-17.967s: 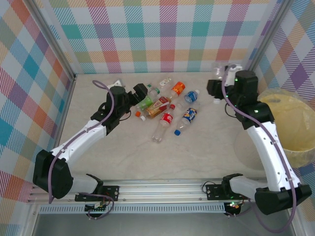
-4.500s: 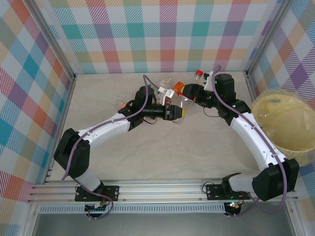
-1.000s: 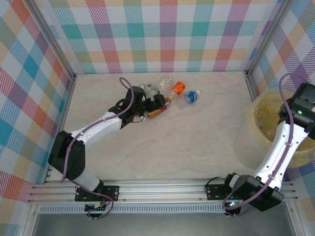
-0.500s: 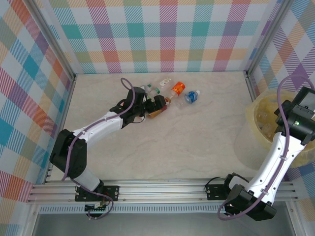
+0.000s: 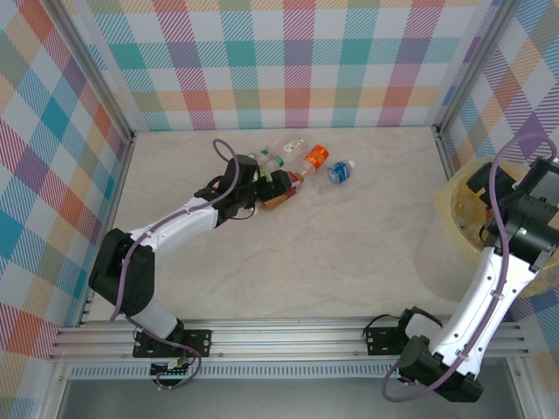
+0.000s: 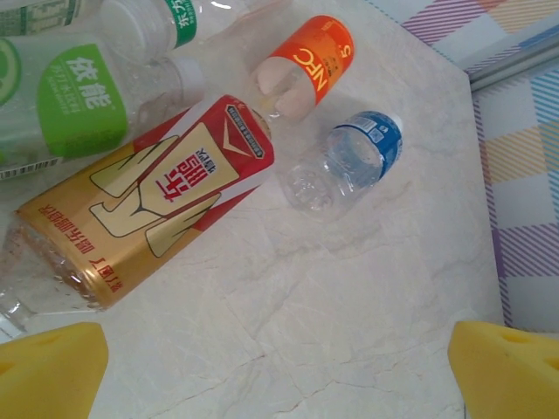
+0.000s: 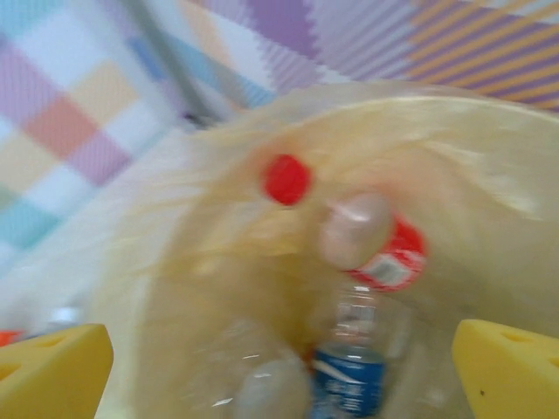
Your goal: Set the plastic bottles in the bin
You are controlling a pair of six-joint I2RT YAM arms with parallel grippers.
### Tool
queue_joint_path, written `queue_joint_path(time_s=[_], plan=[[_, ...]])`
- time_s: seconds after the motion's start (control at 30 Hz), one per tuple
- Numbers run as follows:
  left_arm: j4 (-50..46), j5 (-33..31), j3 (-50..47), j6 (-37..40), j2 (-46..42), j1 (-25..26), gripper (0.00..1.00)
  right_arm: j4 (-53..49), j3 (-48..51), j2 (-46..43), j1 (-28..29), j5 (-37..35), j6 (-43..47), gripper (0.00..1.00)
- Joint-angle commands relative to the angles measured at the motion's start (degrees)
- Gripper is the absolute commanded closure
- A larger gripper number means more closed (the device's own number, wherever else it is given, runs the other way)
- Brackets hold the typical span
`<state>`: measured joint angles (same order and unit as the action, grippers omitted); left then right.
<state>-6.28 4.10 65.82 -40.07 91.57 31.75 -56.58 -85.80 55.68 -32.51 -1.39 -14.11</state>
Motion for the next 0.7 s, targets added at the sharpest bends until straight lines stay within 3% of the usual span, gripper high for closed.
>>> queue_joint_path(time_s=[0.0,0.1,0.17,0.37,0.5,0.67], plan=[[-2.85,-2.76,1.96,-1.32,0.56,-1.22,0.0,7.52,1.69,-2.07,1.82,18.32,-4.31,0.0],[-3.6,-4.41,1.38,-2.25,0.25,-1.67,0.0,13.61,3.77,-2.57,5.09,26.47,-8.6,0.0],[-4.1,-5.42,0.83,-2.95,-0.13,-2.03,0.0,16.61,4.47,-1.89,9.92,28.15,-10.48,0.0],[-1.94,-7.91,-2.19,-5.05,-1.45,-2.83,0.0,18.45,2.74,5.27,28.61,19.48,-9.11,0.0],[3.08,-10.67,-5.88,-5.33,-4.26,-2.83,0.0,16.67,-0.18,13.07,40.25,8.17,-6.59,0.0],[4.78,-14.42,-8.98,-2.76,-7.58,-2.94,0.0,18.3,-2.8,22.03,48.01,0.96,-6.92,0.0]])
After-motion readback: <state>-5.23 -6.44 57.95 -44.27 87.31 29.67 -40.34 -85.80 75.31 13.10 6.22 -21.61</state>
